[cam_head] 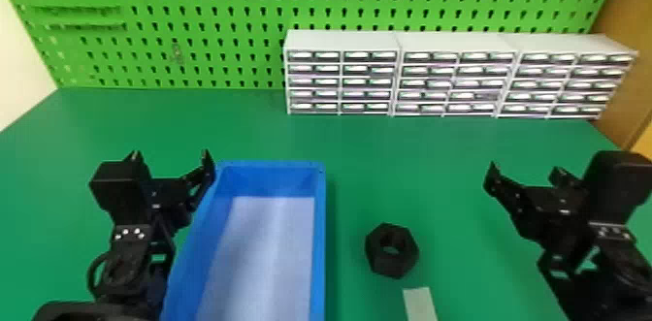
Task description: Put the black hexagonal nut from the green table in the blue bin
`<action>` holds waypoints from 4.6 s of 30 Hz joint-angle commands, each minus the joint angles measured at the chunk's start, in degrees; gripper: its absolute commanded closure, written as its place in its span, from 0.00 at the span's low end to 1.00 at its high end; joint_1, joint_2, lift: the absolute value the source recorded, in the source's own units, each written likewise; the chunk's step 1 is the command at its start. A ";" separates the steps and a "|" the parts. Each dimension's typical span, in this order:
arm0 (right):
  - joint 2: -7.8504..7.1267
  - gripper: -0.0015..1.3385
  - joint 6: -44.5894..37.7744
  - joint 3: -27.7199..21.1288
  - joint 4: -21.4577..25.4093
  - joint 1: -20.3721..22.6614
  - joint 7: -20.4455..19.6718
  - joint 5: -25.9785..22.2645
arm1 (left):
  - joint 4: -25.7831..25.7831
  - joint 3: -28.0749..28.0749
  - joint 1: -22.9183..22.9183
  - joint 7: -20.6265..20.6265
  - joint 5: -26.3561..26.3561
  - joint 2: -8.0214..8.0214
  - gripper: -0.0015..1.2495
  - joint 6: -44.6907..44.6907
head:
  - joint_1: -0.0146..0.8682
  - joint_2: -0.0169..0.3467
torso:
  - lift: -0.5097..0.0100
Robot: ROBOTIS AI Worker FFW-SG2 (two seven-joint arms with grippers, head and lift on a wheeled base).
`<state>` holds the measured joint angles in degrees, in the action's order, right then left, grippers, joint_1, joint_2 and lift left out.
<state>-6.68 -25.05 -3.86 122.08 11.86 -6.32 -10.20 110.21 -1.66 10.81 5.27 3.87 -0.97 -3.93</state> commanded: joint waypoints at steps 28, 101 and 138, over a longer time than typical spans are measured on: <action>-0.09 0.22 -0.18 -0.71 0.26 0.01 0.00 -0.26 | 0.00 0.17 0.09 0.00 -0.09 0.00 0.17 0.33 | 0.76 0.20 | 0.80; -5.01 0.22 -29.80 -4.57 0.18 -11.95 48.07 11.78 | -0.53 -0.36 -0.53 0.00 0.79 0.00 0.17 0.33 | 0.76 0.20 | 0.80; -6.41 0.21 -36.21 1.23 -3.25 -16.34 65.83 22.94 | -0.53 -0.62 -0.70 0.00 0.87 0.00 0.17 0.33 | 0.76 0.20 | 0.80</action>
<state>-13.00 -60.83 -3.18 119.31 -4.03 58.89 11.56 109.69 -2.37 10.28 5.27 4.65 -0.97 -3.60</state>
